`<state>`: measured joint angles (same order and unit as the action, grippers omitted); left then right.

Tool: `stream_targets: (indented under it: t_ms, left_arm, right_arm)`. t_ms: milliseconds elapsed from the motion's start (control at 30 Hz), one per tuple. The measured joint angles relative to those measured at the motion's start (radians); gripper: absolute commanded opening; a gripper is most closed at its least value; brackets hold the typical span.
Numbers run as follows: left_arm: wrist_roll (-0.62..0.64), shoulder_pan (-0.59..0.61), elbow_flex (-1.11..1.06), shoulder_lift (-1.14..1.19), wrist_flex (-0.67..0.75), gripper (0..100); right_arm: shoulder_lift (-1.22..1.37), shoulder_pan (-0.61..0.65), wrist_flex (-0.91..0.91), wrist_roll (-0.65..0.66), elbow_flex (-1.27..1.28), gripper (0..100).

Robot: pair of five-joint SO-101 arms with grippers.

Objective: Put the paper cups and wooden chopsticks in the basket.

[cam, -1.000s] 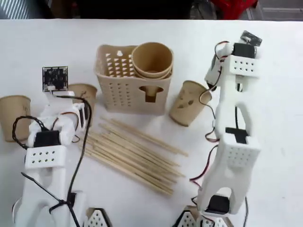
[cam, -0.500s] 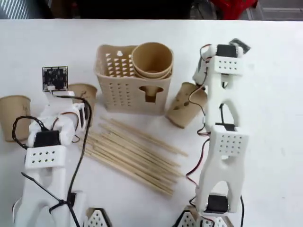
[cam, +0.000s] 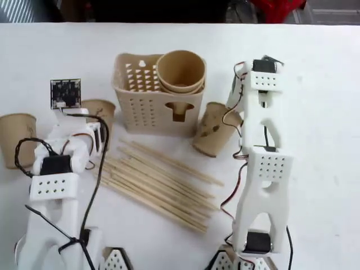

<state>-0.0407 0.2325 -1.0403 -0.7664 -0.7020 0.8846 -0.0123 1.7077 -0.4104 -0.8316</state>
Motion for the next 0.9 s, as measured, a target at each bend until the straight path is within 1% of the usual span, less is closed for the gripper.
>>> stream_targets:
  t_ms: [167,300,567,633,700,800,867,900]
  left_arm:
    - [0.0,0.0,0.0,0.0,0.0,17]
    - [0.0,0.0,0.0,0.0,0.002,17]
    - [0.0,0.0,0.0,0.0,0.003,17]
    - [0.0,0.0,0.0,0.0,0.003,17]
    - [0.0,0.0,0.0,0.0,0.003,17]
    - [0.0,0.0,0.0,0.0,0.003,17]
    - [0.0,0.0,0.0,0.0,0.003,17]
    - [0.0,0.0,0.0,0.0,0.003,17]
  right_arm:
    - [-0.063,-0.04,0.003,0.025,0.006,1.6]
    - [-0.204,-0.08,0.005,0.028,0.064,1.6]
    - [-0.569,-0.089,0.009,0.028,0.193,2.3]
    - [-0.655,-0.089,0.009,0.028,0.233,6.6]
    - [-0.713,-0.086,0.008,0.028,0.29,15.1]
    - [-0.729,-0.078,-0.032,0.031,0.391,27.1]
    - [-0.724,-0.072,-0.063,0.072,0.446,26.2]
    - [-0.717,-0.061,-0.074,0.126,0.457,24.1]
